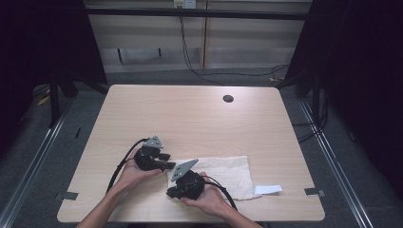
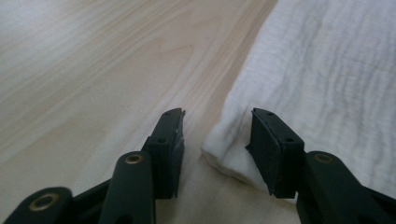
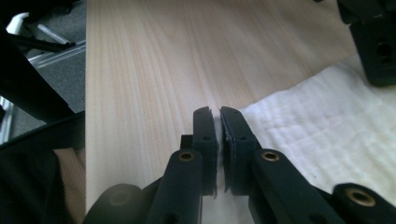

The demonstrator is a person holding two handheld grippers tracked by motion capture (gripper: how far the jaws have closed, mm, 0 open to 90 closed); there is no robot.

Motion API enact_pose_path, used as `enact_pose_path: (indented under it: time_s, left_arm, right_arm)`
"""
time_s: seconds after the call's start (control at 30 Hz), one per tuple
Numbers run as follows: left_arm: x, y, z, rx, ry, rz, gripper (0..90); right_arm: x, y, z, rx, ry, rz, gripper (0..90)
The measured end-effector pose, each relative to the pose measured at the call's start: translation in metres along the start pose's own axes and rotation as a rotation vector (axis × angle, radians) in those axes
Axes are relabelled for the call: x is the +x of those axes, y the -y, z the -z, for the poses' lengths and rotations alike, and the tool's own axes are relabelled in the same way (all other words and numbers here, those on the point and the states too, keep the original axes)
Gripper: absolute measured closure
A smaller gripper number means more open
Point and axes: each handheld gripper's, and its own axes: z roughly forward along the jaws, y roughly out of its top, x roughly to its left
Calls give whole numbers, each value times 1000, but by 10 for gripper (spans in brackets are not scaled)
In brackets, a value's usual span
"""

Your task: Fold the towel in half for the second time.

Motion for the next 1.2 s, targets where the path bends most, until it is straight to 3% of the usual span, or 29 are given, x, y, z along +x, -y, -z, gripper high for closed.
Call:
enact_pose_path:
  time_s: [0.17,0.3,0.47,0.6,0.73,0.87,1.2]
  left_arm:
    - [-4,1,1,16,39,-43,764]
    - [-6,2,2,20,49,-44,851]
    - [1,3,5,-4,72,9,867]
    - [5,1,14,-70,93,47,871]
    - [10,0,24,-77,89,37,870]
    - [17,2,33,-96,99,68,870]
    - [18,3,32,-97,90,99,870]
  right_arm:
    - [2,-5,-4,4,8,9,859]
    - [2,-4,-3,7,8,-6,860]
    - [0,-5,3,-26,1,-24,860]
    - [-2,-7,8,-58,-15,-38,862]
    - [-1,-9,11,-76,-26,-48,863]
    - [1,-13,16,-100,-20,-30,864]
    - [7,-22,15,-105,-15,-23,866]
